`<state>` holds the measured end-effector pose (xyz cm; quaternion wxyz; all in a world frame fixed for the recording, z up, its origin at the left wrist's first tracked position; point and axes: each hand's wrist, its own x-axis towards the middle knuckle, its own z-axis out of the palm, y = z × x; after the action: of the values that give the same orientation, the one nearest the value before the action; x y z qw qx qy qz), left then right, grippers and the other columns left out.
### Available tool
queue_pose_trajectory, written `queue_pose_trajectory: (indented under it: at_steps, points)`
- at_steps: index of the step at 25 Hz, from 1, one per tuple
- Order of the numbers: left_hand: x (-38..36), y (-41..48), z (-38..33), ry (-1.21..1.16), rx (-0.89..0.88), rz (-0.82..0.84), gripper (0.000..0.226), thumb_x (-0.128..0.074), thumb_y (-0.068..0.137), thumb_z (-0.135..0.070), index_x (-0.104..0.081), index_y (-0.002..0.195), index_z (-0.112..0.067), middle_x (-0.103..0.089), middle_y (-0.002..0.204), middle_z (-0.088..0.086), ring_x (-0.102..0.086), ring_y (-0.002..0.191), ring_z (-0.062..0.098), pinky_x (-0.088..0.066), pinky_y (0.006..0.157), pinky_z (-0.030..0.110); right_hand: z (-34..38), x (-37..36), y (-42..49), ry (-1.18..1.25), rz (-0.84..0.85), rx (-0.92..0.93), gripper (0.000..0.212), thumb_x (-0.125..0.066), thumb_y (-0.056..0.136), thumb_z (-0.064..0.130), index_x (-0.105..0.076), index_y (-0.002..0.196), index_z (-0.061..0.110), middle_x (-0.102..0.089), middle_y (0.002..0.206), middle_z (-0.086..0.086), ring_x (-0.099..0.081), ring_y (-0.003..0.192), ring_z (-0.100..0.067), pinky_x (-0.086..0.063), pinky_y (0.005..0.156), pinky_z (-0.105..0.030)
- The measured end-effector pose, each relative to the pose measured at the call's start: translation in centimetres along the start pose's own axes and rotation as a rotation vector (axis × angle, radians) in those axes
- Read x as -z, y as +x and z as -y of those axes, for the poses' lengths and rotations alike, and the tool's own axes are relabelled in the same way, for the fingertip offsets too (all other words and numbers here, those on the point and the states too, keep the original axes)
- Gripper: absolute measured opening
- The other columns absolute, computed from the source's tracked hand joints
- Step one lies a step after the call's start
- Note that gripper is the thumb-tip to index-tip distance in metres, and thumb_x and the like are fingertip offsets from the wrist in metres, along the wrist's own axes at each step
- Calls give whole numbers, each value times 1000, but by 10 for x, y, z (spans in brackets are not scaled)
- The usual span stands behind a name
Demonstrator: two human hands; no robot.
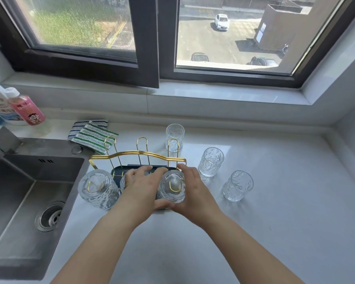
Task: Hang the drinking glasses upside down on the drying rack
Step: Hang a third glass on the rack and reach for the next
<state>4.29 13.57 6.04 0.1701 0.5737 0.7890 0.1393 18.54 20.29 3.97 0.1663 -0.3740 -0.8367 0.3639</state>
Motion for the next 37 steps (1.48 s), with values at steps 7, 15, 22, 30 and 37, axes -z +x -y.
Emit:
queue_pose_trajectory:
  at_steps: [7,15,22,30,37]
  points:
    - [1,6,2,16,-25,-15,77,-67,65,-60,-32,131,-41,-40,134,3,-15,117,20,-18,101,35,-4,0,3,69,11,-28,91,-78,67,33,-25,139,19,-36,135,1,-38,116,-5,-29,90,-9]
    - [3,5,1,105,-77,-36,78,-61,69,-63,-32,136,-35,-44,137,1,-18,130,17,-10,102,34,-13,-1,-7,198,22,-84,91,-80,64,31,-25,136,29,-38,132,10,-40,109,3,-30,91,-4]
    - [7,-3,-5,117,-143,-127,72,-69,65,-58,-43,128,-33,-56,125,-8,-32,128,14,-10,98,34,-17,-4,-15,245,-21,-62,90,-81,64,27,-26,136,29,-43,126,13,-46,111,-2,-42,99,-24]
    - [7,-10,-11,119,-145,-125,78,-67,66,-59,-36,133,-32,-47,132,-11,-27,129,13,-7,101,33,-24,0,-18,270,11,-25,91,-81,65,23,-24,136,30,-37,125,16,-41,111,8,-38,98,-14]
    - [-47,-19,-92,-314,-477,-93,54,-62,78,-32,-45,128,-24,-53,125,-3,-39,117,4,-22,102,11,-83,29,-56,229,-353,-130,58,-77,66,9,-43,95,45,-53,94,14,-51,89,1,-38,77,-6]
